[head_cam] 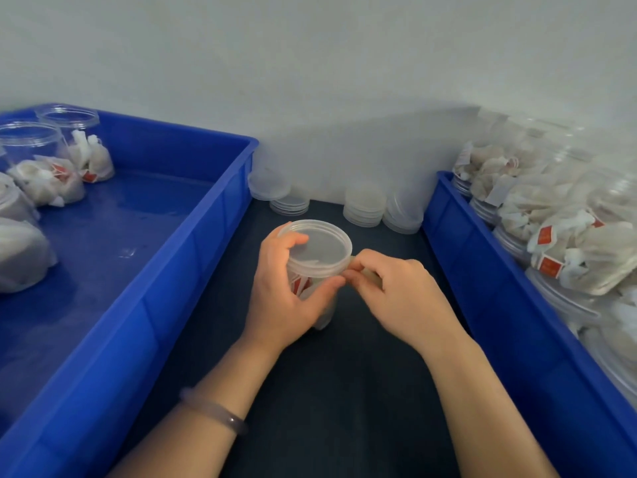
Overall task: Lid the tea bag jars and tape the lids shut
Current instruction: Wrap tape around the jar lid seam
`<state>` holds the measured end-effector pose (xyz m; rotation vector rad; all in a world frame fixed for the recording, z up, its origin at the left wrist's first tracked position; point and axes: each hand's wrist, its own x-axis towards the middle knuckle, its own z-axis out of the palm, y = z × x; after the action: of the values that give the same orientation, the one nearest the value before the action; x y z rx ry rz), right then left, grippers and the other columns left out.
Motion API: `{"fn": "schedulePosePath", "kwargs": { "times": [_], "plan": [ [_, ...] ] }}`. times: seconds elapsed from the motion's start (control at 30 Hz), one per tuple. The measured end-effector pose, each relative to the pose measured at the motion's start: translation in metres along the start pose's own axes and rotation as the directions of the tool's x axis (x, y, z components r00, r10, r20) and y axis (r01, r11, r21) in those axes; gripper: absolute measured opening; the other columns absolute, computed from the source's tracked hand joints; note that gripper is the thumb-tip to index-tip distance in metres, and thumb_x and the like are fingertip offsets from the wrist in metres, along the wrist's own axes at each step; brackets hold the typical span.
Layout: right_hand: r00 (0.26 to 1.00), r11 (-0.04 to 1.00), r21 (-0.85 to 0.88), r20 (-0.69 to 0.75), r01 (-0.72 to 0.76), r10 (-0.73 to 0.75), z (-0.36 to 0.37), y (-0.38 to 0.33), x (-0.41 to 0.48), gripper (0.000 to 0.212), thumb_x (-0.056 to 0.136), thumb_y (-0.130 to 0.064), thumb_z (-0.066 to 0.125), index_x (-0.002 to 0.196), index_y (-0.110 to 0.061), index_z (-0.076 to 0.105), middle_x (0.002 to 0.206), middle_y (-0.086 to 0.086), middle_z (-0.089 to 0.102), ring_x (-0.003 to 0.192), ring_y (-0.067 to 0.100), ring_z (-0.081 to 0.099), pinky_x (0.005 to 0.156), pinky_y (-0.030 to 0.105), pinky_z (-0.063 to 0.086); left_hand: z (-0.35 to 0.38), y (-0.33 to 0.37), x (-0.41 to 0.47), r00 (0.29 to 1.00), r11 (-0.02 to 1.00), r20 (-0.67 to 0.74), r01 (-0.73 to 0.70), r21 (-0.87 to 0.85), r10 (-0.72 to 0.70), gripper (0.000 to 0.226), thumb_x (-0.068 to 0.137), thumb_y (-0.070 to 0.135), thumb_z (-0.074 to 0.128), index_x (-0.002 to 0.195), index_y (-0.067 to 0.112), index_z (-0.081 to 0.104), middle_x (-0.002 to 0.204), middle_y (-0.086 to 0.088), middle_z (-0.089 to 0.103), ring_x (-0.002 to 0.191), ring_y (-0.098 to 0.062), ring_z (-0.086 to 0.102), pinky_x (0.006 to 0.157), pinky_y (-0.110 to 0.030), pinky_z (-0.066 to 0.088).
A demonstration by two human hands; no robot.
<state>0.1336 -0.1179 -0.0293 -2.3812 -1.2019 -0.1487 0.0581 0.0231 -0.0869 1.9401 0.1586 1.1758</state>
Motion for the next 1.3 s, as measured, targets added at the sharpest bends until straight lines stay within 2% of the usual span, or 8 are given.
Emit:
{"fn": "schedulePosePath", "kwargs": {
  "times": [0.2,0.3,0.4,0.5,0.7,1.0,1.23,1.3],
  "plan": [
    [0.998,0.996,0.074,-0.019,-0.055,0.056,-0.001,-0.003,0.000,0.024,0.090,-0.052,0.050,0.091,-0.030,0.059,0.060,-0.015,0.049,0.057,0.007,0.045,0.055,0.025,0.033,-0.007,0.003,0.007,0.999,0.999,0.032,0.041,-0.008,-0.041,0.056,0.069,0.043,0.070,0.110,0.014,0.047,0.115,-0.003,0.055,0.108,-0.013,0.055,0.089,-0.020,0.045],
    [0.992,0.981,0.149,0.056,-0.121,0.114,-0.008,-0.003,-0.001,0.029,0.083,-0.063,0.046,0.091,-0.036,0.052,0.071,-0.012,0.056,0.062,0.008,0.053,0.054,0.029,0.043,-0.017,0.006,0.023,0.974,0.975,0.175,0.169,-0.147,-0.142,0.052,0.063,0.037,0.079,0.103,0.024,0.049,0.097,0.018,0.061,0.091,-0.001,0.061,0.074,-0.013,0.048],
    [0.965,0.966,0.192,0.227,-0.176,0.131,-0.016,-0.005,-0.003,0.022,0.083,-0.062,0.049,0.093,-0.042,0.046,0.086,-0.010,0.060,0.076,0.011,0.060,0.069,0.034,0.054,-0.027,0.005,0.033,0.920,0.911,0.316,0.319,-0.261,-0.232,0.060,0.053,0.045,0.077,0.104,0.029,0.051,0.091,0.015,0.062,0.085,-0.002,0.064,0.069,-0.016,0.051],
    [0.967,0.957,0.233,0.224,-0.172,0.119,-0.027,-0.008,-0.005,0.019,0.083,-0.058,0.053,0.095,-0.045,0.045,0.080,-0.007,0.062,0.070,0.008,0.060,0.060,0.026,0.051,-0.031,0.002,0.034,0.892,0.867,0.362,0.389,-0.313,-0.269,0.057,0.054,0.042,0.074,0.105,0.029,0.053,0.094,0.012,0.062,0.086,-0.001,0.065,0.067,-0.015,0.052],
    [0.977,0.942,0.261,0.099,-0.211,0.191,-0.043,-0.013,-0.009,0.056,0.058,-0.079,0.051,0.106,-0.049,0.045,0.066,-0.009,0.067,0.063,-0.005,0.060,0.055,0.015,0.040,-0.027,0.001,0.033,0.861,0.788,0.416,0.464,-0.406,-0.293,0.061,0.052,0.049,0.069,0.108,0.030,0.053,0.084,0.023,0.065,0.085,-0.003,0.067,0.067,-0.018,0.053],
    [0.977,0.944,0.252,0.087,-0.212,0.196,-0.040,-0.008,-0.006,0.086,0.046,-0.089,0.039,0.114,-0.040,0.061,0.064,-0.020,0.064,0.062,-0.008,0.060,0.056,0.015,0.040,-0.029,0.002,0.033,0.814,0.721,0.527,0.516,-0.463,-0.244,0.059,0.057,0.045,0.067,0.110,0.023,0.055,0.092,0.004,0.067,0.082,-0.015,0.067,0.068,-0.026,0.053],
    [0.970,0.947,0.244,0.176,-0.208,0.167,-0.035,-0.007,-0.004,0.052,0.056,-0.086,0.034,0.086,-0.054,0.063,0.075,-0.012,0.067,0.073,0.005,0.062,0.062,0.022,0.050,-0.029,0.001,0.034,0.777,0.733,0.564,0.553,-0.396,-0.281,0.066,0.059,0.048,0.067,0.117,0.019,0.053,0.092,0.006,0.071,0.082,-0.013,0.070,0.066,-0.022,0.053],
    [0.967,0.951,0.223,0.189,-0.214,0.173,-0.035,-0.006,-0.003,0.059,0.053,-0.085,0.034,0.088,-0.050,0.066,0.071,-0.020,0.064,0.072,0.000,0.060,0.059,0.021,0.048,-0.032,0.001,0.034,0.777,0.744,0.548,0.557,-0.369,-0.310,0.069,0.054,0.050,0.068,0.115,0.022,0.054,0.090,0.008,0.069,0.081,-0.009,0.069,0.064,-0.019,0.053]
  ]
}}
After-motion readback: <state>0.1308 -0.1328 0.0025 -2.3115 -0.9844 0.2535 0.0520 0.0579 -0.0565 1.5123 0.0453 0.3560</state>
